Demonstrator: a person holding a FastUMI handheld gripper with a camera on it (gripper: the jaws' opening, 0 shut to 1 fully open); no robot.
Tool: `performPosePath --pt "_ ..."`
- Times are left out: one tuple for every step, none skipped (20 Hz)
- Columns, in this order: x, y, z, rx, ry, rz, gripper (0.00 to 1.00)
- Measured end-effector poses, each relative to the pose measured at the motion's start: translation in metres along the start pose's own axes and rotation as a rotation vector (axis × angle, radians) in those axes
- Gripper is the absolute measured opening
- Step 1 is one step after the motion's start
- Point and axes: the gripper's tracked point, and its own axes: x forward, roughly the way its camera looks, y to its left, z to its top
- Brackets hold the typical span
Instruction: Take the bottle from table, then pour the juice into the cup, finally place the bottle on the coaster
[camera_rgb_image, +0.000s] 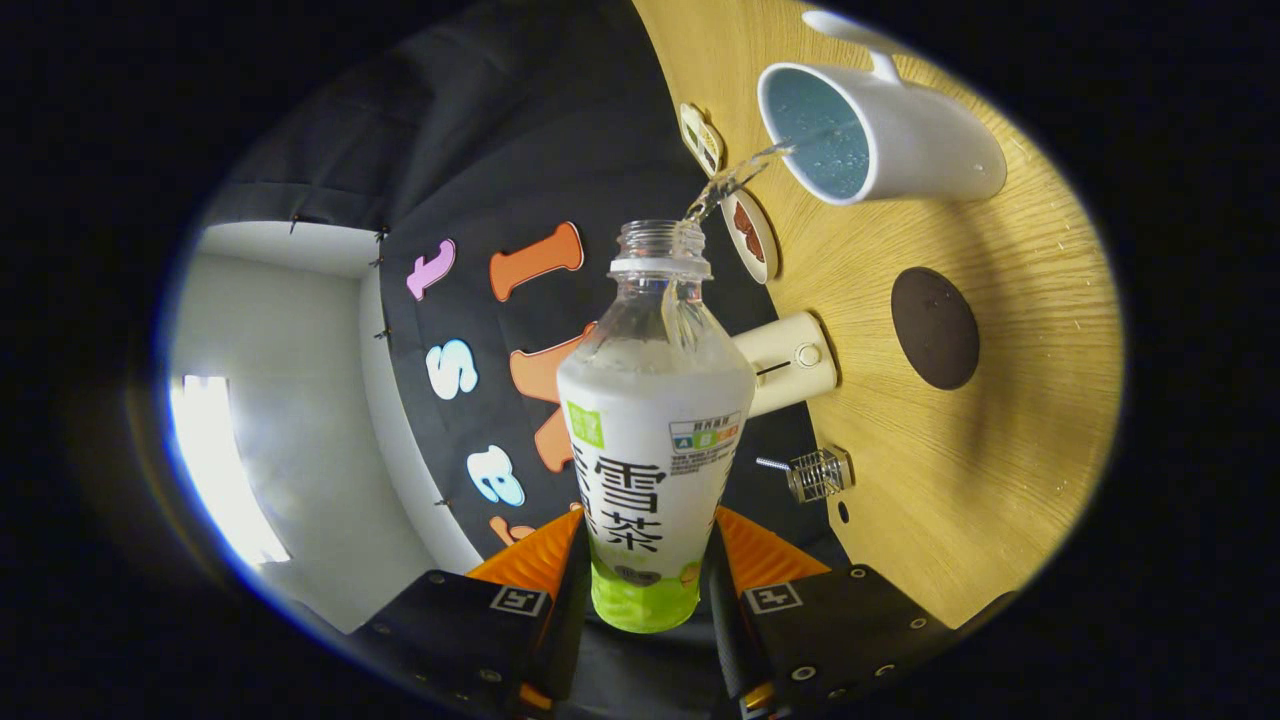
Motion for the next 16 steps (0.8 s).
performPosePath --pt "0.001 0.001 0.000 0.005 0.001 0.001 0.57" --pt "0.000 0.002 0.001 0.010 -0.001 0.004 0.57" --pt "0.001 0.003 0.001 0.018 -0.003 0.005 0.57" --pt "0.000 0.005 0.001 0.027 -0.006 0.009 0.57" --pt "0.000 0.006 0.003 0.034 -0.008 0.013 0.57" --pt "-0.001 0.007 0.004 0.041 -0.011 0.017 0.57" --pt "0.000 0.008 0.004 0.048 -0.013 0.020 0.57" --pt "0.001 0.010 0.003 0.053 -0.013 0.024 0.57" --pt "0.001 0.009 0.005 0.059 -0.017 0.025 0.57" --pt "0.000 0.011 0.007 0.067 -0.021 0.027 0.57" --pt "0.000 0.011 0.009 0.076 -0.024 0.029 0.57" --pt "-0.001 0.012 0.010 0.085 -0.028 0.032 0.57" --pt "-0.001 0.013 0.011 0.092 -0.031 0.030 0.57" --pt "0.000 0.013 0.012 0.094 -0.036 0.024 0.57" --pt "0.000 0.011 0.013 0.099 -0.041 0.022 0.57" --pt "0.000 0.012 0.015 0.110 -0.046 0.023 0.57"
